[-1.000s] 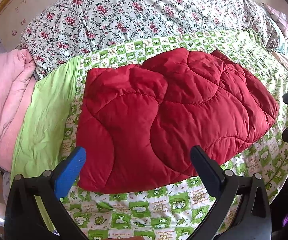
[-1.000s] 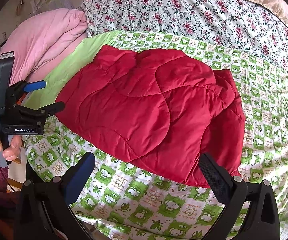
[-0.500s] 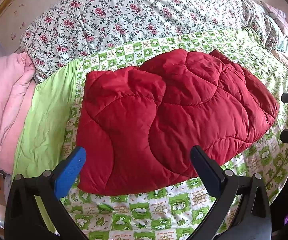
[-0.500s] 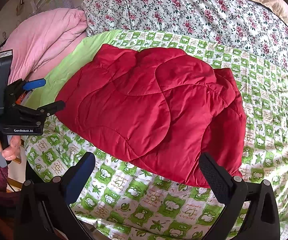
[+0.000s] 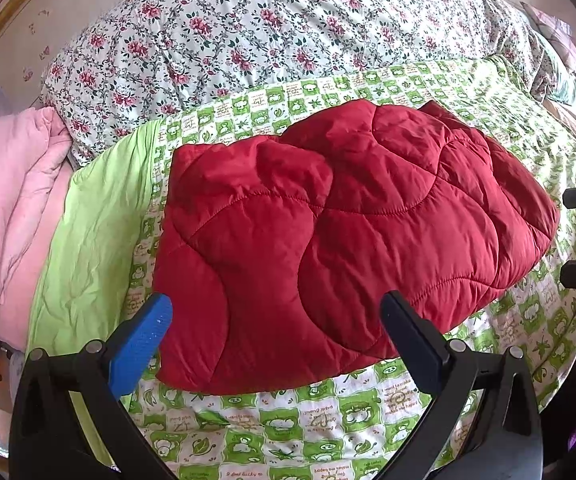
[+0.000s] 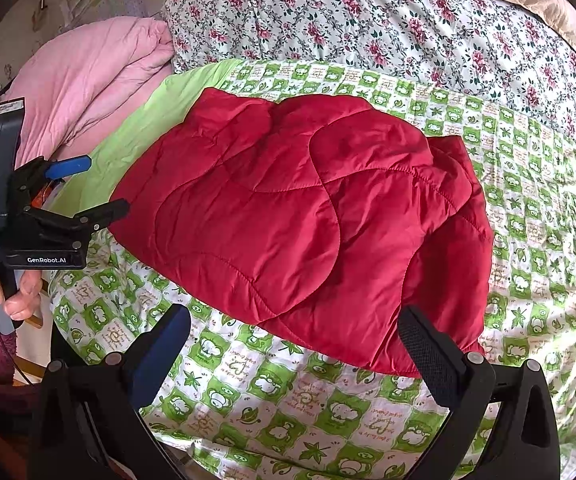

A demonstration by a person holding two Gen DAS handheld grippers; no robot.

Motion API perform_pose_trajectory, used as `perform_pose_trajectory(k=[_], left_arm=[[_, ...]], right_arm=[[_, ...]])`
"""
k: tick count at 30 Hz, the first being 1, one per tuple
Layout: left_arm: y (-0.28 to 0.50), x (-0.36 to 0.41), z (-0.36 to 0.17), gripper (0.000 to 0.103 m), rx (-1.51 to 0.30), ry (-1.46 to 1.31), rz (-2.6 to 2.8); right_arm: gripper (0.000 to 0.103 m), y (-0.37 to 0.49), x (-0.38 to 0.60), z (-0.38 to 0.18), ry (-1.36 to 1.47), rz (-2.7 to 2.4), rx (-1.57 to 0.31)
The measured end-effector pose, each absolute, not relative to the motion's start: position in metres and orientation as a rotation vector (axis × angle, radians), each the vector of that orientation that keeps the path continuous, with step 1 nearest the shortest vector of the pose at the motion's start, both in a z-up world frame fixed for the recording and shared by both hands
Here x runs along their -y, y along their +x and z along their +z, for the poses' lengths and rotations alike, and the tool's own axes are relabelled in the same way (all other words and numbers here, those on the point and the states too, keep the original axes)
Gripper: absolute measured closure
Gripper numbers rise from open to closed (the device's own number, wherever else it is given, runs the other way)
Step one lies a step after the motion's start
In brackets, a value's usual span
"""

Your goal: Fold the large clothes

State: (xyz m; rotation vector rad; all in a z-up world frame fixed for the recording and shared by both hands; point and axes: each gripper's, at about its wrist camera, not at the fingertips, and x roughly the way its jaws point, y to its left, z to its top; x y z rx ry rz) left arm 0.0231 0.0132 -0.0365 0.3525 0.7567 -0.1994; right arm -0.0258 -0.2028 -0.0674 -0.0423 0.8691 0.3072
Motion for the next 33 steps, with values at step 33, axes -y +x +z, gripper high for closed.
perform_pose_trajectory(k=[33], left_arm=[[0.0238, -0.0116, -0.0347, 0.0, -0.74, 0.356, -0.196]], right_arm=[[0.0, -0.0238, 0.2016, -0.0669, -0.041, 0.309, -0.865]])
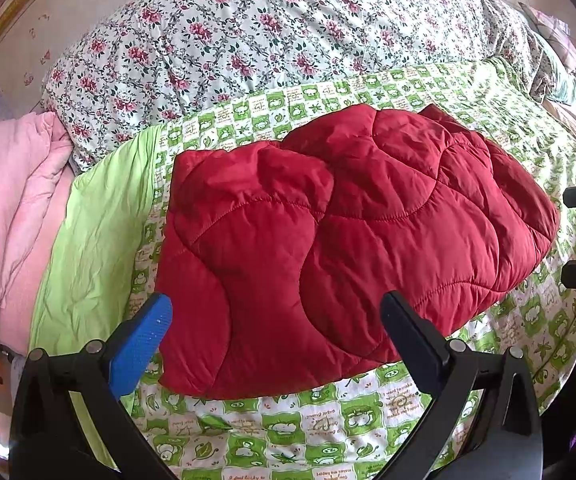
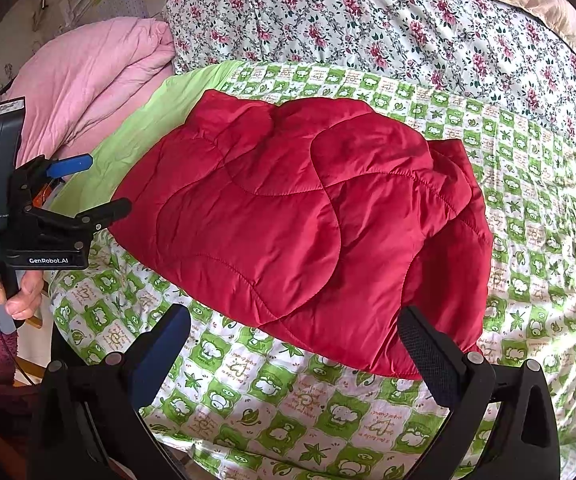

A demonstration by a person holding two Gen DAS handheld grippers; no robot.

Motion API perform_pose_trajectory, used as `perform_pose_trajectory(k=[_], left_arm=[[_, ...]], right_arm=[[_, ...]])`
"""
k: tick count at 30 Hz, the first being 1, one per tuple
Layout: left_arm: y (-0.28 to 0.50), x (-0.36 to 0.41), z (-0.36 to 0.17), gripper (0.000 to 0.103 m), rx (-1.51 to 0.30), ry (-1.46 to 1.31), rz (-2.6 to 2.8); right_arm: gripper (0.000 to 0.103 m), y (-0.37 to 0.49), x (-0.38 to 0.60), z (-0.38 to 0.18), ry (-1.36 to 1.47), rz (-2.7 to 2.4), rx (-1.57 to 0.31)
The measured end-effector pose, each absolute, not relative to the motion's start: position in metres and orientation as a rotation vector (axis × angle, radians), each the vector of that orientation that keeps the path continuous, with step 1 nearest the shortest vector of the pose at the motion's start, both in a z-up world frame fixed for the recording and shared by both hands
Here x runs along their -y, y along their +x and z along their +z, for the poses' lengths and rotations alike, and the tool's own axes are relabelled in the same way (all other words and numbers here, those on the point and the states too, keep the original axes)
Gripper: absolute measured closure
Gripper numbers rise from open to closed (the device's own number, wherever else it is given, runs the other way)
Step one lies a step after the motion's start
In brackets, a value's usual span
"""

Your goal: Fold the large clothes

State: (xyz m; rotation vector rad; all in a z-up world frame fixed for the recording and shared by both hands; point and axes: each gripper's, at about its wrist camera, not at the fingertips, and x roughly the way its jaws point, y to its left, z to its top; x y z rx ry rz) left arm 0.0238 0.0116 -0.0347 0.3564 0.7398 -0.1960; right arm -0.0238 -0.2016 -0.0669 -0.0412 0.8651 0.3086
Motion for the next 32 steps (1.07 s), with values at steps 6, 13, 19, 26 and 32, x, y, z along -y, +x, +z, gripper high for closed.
perform_pose_trajectory(k=[6, 13, 19, 26, 32], left_arm=[[0.024, -0.01, -0.034, 0.0, -0.734, 0.353, -0.192], [0.026, -0.01, -0.033, 0.0, -0.737, 0.328, -0.206], [0.034, -0.007, -0.036, 0.0, -0.74, 0.327, -0.194], [0.04, -0.008, -0.038, 0.0, -0.756, 0.313, -0.184], [0.043, -0.007, -0.036, 0.0, -0.758, 0.287, -0.2]], right_arm=[[0.0, -0.024, 0.202, -0.063, -0.04, 0.312, -0.857], [0.0, -0.02, 0.204, -0.063, -0.042, 0.31, -0.852], [0.0, -0.009, 0.211, -0.066, -0.027, 0.294, -0.855], [0.0, 0.003, 0.219, -0.071, -0.001, 0.286, -0.862], [0.0, 0.009, 0.217, -0.073, 0.002, 0.294, -0.865]])
